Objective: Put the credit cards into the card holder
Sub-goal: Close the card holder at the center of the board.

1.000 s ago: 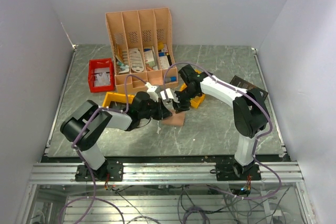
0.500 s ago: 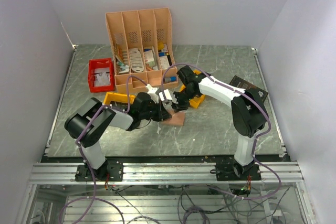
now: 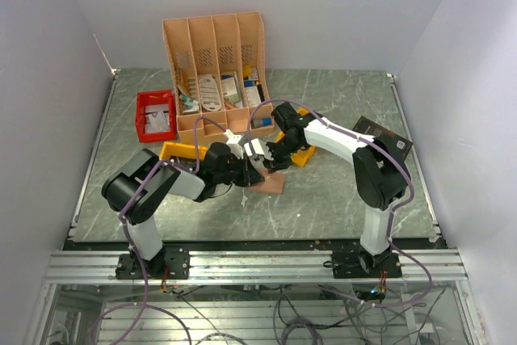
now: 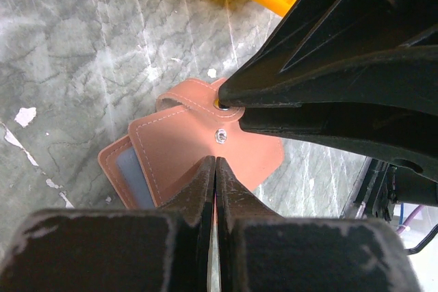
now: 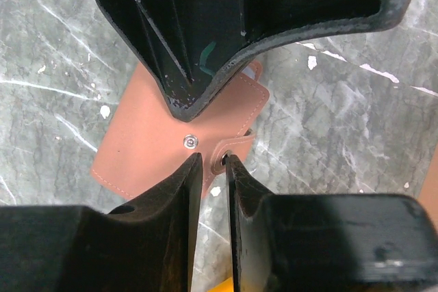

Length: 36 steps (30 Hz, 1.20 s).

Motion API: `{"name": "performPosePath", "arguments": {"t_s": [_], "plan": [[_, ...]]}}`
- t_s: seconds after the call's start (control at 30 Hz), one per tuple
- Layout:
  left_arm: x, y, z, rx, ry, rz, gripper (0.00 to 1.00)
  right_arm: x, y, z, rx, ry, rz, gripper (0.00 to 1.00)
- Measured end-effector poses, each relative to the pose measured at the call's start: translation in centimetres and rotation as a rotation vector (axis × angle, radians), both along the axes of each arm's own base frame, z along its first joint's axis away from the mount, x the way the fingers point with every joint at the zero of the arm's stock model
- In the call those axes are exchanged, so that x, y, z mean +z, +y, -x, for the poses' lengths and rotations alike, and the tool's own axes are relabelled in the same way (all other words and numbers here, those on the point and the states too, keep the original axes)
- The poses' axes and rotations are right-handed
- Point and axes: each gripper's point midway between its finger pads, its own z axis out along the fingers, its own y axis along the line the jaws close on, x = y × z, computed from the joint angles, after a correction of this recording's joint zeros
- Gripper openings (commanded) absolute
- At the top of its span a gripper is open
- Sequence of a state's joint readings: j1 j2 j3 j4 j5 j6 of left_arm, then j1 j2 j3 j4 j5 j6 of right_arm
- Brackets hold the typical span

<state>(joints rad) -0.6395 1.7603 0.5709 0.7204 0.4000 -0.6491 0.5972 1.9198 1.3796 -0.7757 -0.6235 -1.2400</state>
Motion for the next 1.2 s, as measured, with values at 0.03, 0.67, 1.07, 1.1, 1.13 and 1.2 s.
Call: {"name": "performPosePath", "arguments": {"t_s": [0.03,0.67,1.07,1.1,1.13,1.2], "plan": [[0.00,0.02,0.00,0.001,0.000,0.001,0.07,-0.04,0.00,0.00,-0.001,0.001,0.001,0.18],[-0.03,0.09,-0.01,0.005,0.006,0.007,0.07,-0.41,-0.12,0.04,-0.009,0.011,0.013,0.00],[-0.11,0.22,-0.06,0.006,0.019,0.024,0.07,-0.37,-0.55,0.02,0.022,-0.022,0.038,0.00],[-0.12,0.22,-0.08,0.006,0.019,0.025,0.07,-0.34,-0.54,0.09,0.028,-0.026,0.040,0.00],[-0.11,0.22,-0.07,0.005,0.020,0.027,0.07,-0.34,-0.51,0.15,0.034,-0.029,0.042,0.00],[-0.11,0.22,-0.07,0.005,0.022,0.028,0.07,-0.42,-0.46,0.47,0.047,-0.035,0.048,0.00]]}}
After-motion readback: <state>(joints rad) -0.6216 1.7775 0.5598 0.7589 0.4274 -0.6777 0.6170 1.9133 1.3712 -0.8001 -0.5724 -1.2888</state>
